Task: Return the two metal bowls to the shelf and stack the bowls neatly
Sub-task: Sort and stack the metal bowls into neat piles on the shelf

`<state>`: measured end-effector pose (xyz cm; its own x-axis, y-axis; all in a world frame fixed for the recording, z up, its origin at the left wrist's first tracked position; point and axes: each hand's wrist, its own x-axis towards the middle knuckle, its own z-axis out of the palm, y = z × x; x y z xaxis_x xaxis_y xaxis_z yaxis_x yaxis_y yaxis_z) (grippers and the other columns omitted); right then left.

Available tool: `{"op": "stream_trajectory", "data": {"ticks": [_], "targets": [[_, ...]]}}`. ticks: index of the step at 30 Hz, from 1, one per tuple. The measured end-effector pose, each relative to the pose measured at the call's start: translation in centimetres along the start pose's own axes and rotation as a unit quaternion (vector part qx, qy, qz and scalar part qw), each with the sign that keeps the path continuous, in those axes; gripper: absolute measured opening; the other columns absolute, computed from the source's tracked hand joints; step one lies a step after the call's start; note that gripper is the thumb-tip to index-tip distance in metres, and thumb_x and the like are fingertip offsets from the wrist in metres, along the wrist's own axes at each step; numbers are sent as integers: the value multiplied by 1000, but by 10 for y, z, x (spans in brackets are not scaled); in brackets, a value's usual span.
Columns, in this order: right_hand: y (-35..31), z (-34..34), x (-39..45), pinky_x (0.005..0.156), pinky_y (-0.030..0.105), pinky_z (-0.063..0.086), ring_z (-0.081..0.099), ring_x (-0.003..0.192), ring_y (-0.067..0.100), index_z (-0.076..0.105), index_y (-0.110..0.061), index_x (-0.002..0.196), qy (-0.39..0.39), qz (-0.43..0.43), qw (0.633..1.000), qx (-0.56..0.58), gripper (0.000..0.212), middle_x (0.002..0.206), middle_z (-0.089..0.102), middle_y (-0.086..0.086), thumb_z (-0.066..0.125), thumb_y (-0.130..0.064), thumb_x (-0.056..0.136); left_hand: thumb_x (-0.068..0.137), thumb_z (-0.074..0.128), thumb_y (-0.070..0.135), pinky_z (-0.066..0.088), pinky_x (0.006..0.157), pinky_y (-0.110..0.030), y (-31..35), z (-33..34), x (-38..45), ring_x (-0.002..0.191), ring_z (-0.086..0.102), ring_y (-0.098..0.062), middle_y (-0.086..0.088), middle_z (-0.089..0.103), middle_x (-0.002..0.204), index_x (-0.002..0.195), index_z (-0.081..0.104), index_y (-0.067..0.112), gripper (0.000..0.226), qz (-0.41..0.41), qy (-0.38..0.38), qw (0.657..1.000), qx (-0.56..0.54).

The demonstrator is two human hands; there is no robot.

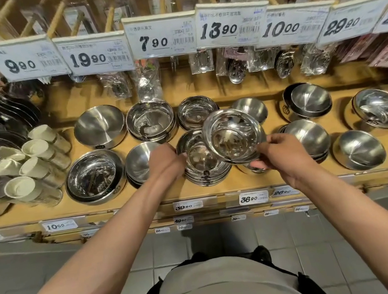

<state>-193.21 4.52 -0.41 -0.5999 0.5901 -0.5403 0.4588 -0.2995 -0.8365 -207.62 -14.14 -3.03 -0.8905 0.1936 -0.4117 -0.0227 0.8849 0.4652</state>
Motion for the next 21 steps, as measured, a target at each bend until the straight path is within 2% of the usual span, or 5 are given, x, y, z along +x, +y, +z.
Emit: {"op": "stream_trajectory", "data": {"ticks": [4, 7, 11, 17, 21], "targets": [[0, 25, 11, 53, 23, 59, 78, 68, 25, 68, 0, 96, -13, -6, 998, -58, 5, 93, 76, 17, 63, 0, 96, 102, 55, 30, 46, 72, -28, -5, -4, -6, 83, 62, -20, -8, 72, 102, 108, 69, 6, 29, 27, -3, 999, -32], [1, 42, 18, 64, 32, 64, 78, 70, 24, 68, -2, 93, -24, 0, 995, -93, 4, 95, 76, 17, 66, -5, 95, 104, 45, 29, 56, 92, -42, -13, -8, -9, 96, 71, -32, -15, 74, 105, 109, 69, 4, 35, 33, -24, 988, -148], [10, 53, 23, 59, 30, 63, 77, 65, 21, 65, -3, 85, -18, -2, 995, -101, 10, 91, 75, 16, 67, -7, 95, 102, 40, 40, 58, 90, -54, -17, -11, -12, 97, 70, -37, -19, 73, 100, 102, 68, 0, 48, 20, -37, 966, -255], [26, 54, 22, 79, 46, 63, 76, 68, 24, 67, -10, 87, 30, -62, 967, -245, 15, 77, 75, 9, 70, -22, 94, 95, 62, 27, 49, 77, -30, -13, -9, -15, 87, 66, -23, -4, 72, 91, 112, 70, 10, 25, 85, -6, 990, -112], [25, 53, 15, 88, 48, 58, 73, 89, 31, 66, -8, 102, 45, -111, 939, -321, 28, 90, 76, 13, 73, -32, 91, 90, 65, 13, 57, 89, -40, -12, -9, -13, 95, 70, -30, -11, 74, 99, 106, 70, 7, 17, 74, -10, 990, -120]]}}
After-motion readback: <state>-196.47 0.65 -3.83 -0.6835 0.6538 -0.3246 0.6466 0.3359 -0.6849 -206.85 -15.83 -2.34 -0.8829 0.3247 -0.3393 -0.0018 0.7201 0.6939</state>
